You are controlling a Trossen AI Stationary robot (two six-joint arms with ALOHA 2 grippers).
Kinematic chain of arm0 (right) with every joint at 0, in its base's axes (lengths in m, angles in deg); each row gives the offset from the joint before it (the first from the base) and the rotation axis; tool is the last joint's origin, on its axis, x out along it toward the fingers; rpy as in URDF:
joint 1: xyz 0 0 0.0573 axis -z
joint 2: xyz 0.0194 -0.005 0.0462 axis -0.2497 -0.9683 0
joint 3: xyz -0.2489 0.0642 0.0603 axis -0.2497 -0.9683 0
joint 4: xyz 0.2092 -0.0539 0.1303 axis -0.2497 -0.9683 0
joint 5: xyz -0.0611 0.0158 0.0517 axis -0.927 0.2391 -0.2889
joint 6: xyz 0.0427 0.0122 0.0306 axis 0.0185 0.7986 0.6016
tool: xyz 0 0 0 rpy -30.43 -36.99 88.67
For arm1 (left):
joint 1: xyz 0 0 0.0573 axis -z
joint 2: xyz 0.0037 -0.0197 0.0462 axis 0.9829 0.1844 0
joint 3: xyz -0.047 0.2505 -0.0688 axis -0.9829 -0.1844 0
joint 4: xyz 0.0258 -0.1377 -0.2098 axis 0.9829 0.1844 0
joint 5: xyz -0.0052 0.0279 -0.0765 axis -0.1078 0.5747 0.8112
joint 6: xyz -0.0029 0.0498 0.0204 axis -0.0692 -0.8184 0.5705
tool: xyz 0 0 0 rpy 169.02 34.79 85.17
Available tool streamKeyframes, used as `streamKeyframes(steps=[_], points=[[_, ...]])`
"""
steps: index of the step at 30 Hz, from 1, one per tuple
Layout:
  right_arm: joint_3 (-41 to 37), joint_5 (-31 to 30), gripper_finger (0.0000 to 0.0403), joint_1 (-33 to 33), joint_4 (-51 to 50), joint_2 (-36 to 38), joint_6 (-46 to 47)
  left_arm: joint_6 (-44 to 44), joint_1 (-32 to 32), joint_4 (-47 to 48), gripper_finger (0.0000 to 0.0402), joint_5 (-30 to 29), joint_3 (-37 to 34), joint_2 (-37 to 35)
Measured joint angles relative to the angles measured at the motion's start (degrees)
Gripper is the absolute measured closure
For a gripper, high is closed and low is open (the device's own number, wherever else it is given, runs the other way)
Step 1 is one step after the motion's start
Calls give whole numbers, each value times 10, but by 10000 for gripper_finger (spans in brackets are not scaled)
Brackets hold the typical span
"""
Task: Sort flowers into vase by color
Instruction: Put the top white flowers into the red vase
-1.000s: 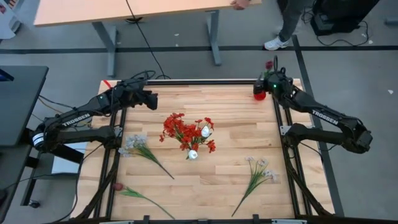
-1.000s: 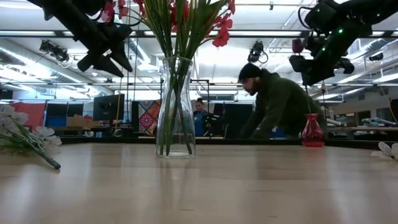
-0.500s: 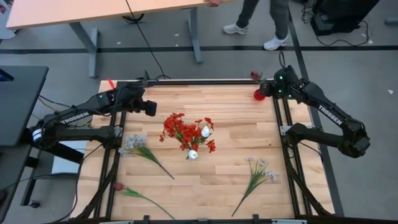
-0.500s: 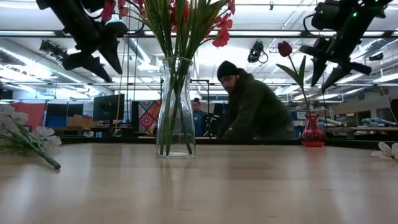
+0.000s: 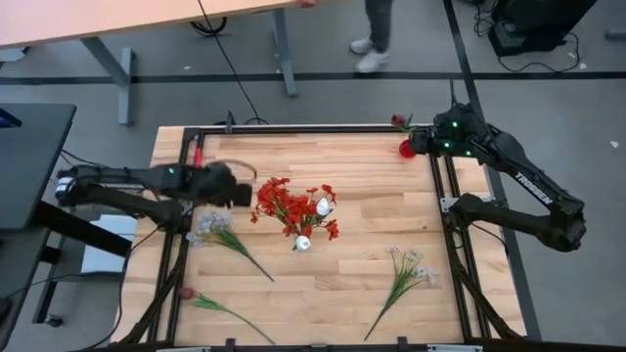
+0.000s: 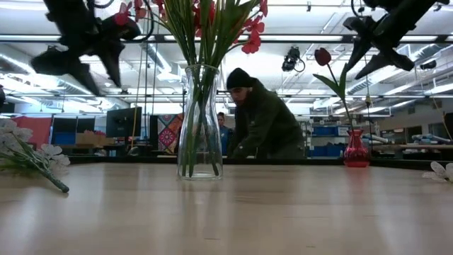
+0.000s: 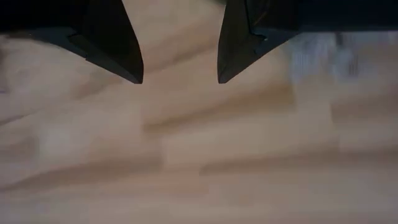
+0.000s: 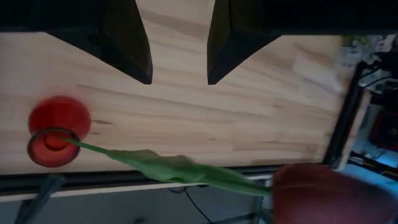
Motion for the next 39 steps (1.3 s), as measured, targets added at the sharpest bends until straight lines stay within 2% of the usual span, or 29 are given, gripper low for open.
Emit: streamKeyframes(steps=[12,15,23,25,26,29,31,35,39], points=[[0,-24,243,-49,24,23,-2,403,275,-50,191,-11,0,159],[0,-34,240,-62,24,23,-3,422,295,-63,191,8,0,182],[0,-36,235,-79,24,21,2,396,284,-34,191,30,0,222],[0,-22,235,-83,24,22,2,344,288,-38,191,66,0,221],[0,-17,235,-85,24,22,2,324,288,-42,191,102,0,221],[0,-15,235,-90,24,22,2,323,302,-39,191,178,0,221],[0,-16,235,-92,24,22,2,352,319,-47,191,181,0,221],[-1,-21,235,-91,23,22,0,439,350,-55,190,136,-26,221],[-1,-21,235,-91,23,22,-3,470,325,-54,178,137,-49,221]])
